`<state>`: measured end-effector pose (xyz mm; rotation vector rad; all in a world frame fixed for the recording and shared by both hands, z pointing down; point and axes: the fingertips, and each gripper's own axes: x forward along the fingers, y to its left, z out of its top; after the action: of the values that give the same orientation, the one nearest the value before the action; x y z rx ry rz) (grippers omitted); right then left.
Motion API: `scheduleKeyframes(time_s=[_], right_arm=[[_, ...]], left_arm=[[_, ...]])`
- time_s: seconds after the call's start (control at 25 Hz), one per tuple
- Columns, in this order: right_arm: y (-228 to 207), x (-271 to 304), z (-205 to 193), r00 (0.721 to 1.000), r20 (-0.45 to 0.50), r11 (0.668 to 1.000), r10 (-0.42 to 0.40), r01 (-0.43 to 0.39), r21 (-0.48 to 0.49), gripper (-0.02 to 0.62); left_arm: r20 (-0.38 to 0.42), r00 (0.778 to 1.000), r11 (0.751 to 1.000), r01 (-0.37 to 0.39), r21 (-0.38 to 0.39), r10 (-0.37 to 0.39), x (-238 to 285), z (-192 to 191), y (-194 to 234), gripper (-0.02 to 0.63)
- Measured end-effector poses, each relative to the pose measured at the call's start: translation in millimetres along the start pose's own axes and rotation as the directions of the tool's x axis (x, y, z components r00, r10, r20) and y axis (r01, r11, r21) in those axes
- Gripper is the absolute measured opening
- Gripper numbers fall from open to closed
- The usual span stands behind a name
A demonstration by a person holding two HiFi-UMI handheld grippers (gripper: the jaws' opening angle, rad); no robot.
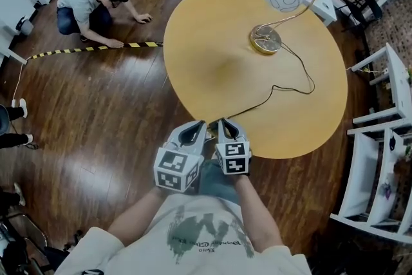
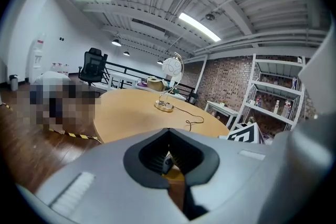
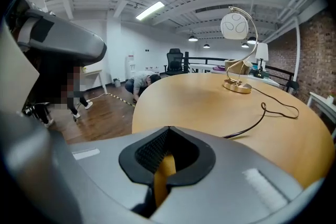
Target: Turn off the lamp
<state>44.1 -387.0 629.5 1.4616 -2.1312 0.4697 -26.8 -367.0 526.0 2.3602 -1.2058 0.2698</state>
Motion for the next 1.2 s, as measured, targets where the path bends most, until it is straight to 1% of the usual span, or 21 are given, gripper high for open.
scheduleKeyframes(time_s=[0.28,0.68,0.88,1.04,1.2], right_arm=[[7.6,-38.7,30.4,0.994,0.104,1.0,-0.031,0.03,0.007,0.0],[35.6,-109.5,64.7,0.97,0.225,0.995,-0.095,0.089,0.039,0.0],[51.4,-153.5,83.1,0.949,0.295,0.993,-0.113,0.098,0.063,0.0],[58.4,-193.6,100.0,0.921,0.365,0.991,-0.135,0.119,0.065,0.0],[58.3,-220.5,106.3,0.905,0.397,0.988,-0.154,0.128,0.092,0.0]], left_arm=[[0.027,0.999,1.0,0.021,0.022,-0.021,-16.4,8.1,-8.2,0.0],[0.066,0.991,0.993,0.11,0.041,-0.113,-55.6,12.8,-39.3,0.0],[0.091,0.983,0.987,0.154,0.042,-0.157,-75.5,18.9,-56.2,0.0],[0.129,0.973,0.98,0.183,0.074,-0.191,-87.1,29.9,-75.8,0.0],[0.15,0.964,0.973,0.204,0.106,-0.219,-91.7,41.7,-93.8,0.0]])
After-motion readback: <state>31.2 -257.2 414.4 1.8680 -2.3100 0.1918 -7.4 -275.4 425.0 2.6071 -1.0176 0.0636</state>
